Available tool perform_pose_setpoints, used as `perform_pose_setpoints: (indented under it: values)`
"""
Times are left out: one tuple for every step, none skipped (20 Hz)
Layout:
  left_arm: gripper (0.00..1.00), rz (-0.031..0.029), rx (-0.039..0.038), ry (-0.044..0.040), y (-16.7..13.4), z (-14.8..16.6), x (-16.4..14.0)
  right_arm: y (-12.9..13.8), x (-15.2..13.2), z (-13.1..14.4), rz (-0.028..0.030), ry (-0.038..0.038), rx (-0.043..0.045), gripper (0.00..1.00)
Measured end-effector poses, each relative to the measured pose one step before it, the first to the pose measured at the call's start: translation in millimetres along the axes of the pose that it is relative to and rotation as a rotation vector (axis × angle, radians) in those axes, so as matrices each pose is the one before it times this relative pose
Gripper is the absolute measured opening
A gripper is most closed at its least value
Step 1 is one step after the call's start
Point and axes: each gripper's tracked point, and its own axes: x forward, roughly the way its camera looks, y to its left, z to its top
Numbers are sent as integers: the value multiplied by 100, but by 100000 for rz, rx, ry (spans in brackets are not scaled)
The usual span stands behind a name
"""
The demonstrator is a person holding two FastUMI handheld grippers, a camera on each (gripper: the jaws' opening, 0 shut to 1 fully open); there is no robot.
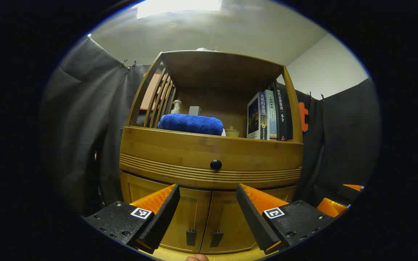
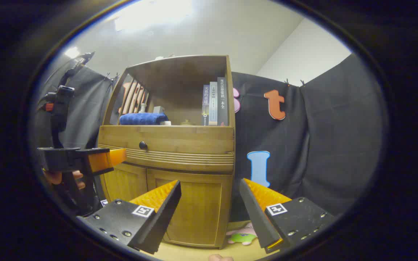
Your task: Open the right door of the double-door shoe cabinet with the right hand, and open the left door with the left hand.
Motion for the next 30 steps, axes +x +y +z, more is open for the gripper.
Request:
perform_pose_setpoints:
  values:
    - [94,-284,-69,269,131,-80,26,150,14,72,-173,-160,-39,97]
    - [94,-400,53,307,59,-27,34,131,-33,-31,-139,89,63,97]
    - [94,-250,238,23,82,-28,2,119,95,-117,-5,276,85,97]
    - [96,-116,381,11,119,78,36,171,22,-103,-73,330,60,97]
    - [96,-77,445,108,137,-127,60,195,38,-22,-81,378,54,97]
    - [96,-31,181,26,142,-48,-16,114,-69,-147,-132,277,9,97]
    - [96,-144,12,-12,42,18,64,67,83,-151,-123,217,52,97]
    - [96,-39,-111,163,154,-23,76,143,57,-9,-27,217,68,97]
    - [96,47,-117,244,166,-201,54,223,86,-42,62,316,-51,97]
    - [96,127,-15,234,215,-53,-50,149,51,-51,-70,363,-145,97]
    - [96,231,110,246,245,-131,30,130,-15,-169,-72,338,-147,97]
    - [96,213,56,226,299,-48,26,131,-24,-112,23,310,52,97]
    - [94,211,54,272,218,-110,78,260,69,13,108,274,182,97]
    - [94,298,11,204,302,-30,-7,218,70,-176,165,308,269,97]
    - [93,236,17,78,271,-22,13,252,140,-118,204,258,219,97]
    - [96,284,67,176,346,-75,11,258,107,-128,158,348,69,97]
    - [96,203,71,53,241,-81,23,335,-4,-86,89,272,-45,97]
    - [96,161,138,155,208,-36,40,215,189,-100,128,283,-24,97]
    - [96,182,175,148,250,-51,48,243,52,-96,81,110,71,97]
    - [96,45,338,41,284,-23,17,292,122,-166,96,187,133,97]
    - [96,152,349,110,229,-46,107,279,194,-192,141,354,183,97]
    - [96,138,405,11,302,23,14,282,202,-240,163,306,183,97]
    - [96,116,300,-46,362,-28,18,371,240,-185,163,404,267,97]
    - [96,316,295,-62,450,100,6,458,243,-255,338,364,277,97]
    - [96,327,364,-34,548,48,92,425,152,-282,210,418,338,97]
    - [96,328,366,187,505,35,17,511,209,-379,220,440,368,97]
    - [96,268,413,-212,518,77,-23,542,176,-219,295,241,449,99]
    - [96,456,302,-24,624,79,78,503,210,-259,212,195,445,97]
    - [96,247,188,92,556,-95,31,296,416,-499,135,158,289,97]
    - [96,278,-43,524,618,-160,-26,406,415,-403,-88,255,278,97]
